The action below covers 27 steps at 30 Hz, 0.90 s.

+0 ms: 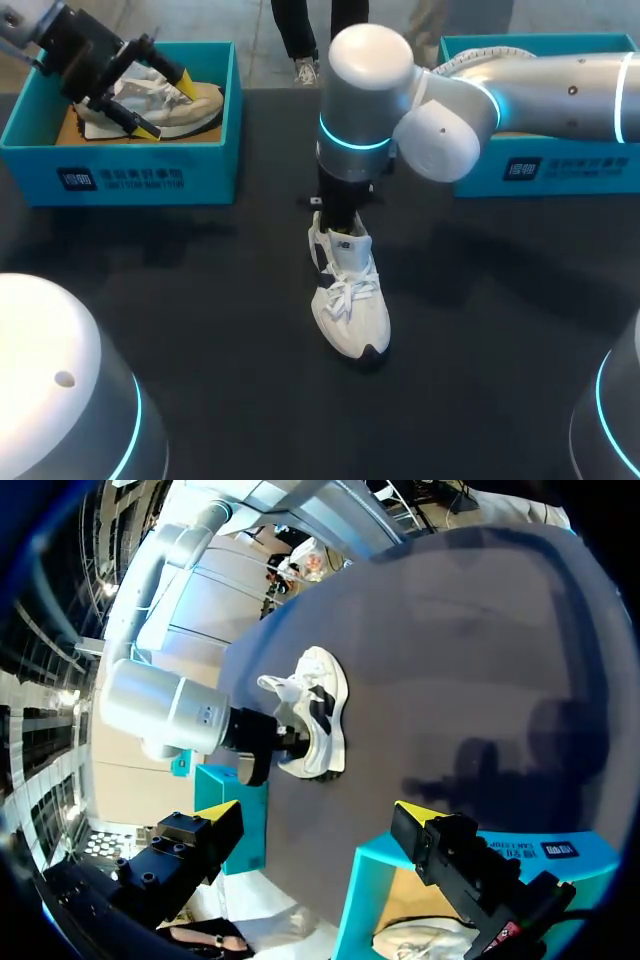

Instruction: Take the shoe out of the shoebox, open the shoe tongue, remove and reinsert the insole, then place the shoe into the shoebox

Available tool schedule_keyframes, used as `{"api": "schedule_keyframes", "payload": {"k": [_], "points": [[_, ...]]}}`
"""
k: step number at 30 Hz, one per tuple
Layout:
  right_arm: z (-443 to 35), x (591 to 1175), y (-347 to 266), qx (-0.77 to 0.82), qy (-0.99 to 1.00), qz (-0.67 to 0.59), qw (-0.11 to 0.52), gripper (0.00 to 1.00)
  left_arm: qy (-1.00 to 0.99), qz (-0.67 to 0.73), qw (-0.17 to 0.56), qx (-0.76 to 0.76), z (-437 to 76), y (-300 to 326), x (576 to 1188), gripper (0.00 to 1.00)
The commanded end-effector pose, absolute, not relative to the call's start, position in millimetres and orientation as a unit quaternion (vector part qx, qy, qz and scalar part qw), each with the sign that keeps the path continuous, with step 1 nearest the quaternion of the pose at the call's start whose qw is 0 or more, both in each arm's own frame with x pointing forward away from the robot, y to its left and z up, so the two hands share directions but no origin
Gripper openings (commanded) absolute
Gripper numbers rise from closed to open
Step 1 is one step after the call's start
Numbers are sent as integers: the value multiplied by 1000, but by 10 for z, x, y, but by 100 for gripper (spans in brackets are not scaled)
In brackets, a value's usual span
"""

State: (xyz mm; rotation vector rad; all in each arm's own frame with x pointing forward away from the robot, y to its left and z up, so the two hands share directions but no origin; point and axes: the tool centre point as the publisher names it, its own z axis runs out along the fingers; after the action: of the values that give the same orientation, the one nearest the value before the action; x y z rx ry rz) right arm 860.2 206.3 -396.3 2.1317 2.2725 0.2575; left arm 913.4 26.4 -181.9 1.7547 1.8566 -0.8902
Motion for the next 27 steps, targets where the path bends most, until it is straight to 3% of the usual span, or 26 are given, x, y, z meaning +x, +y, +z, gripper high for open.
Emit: {"api": "schedule_keyframes", "payload": {"k": [1,15,27], "points": [[-3803,8540,2060,680,728,80,18,0,670,-320,216,634,-1815,263,9133,100],[-4078,8577,2048,676,733,70,21,0,670,-320,216,634,-1815,263,9133,100],[-3659,8441,2075,658,750,47,-43,0,670,-320,216,634,-1815,263,9133,100]]}}
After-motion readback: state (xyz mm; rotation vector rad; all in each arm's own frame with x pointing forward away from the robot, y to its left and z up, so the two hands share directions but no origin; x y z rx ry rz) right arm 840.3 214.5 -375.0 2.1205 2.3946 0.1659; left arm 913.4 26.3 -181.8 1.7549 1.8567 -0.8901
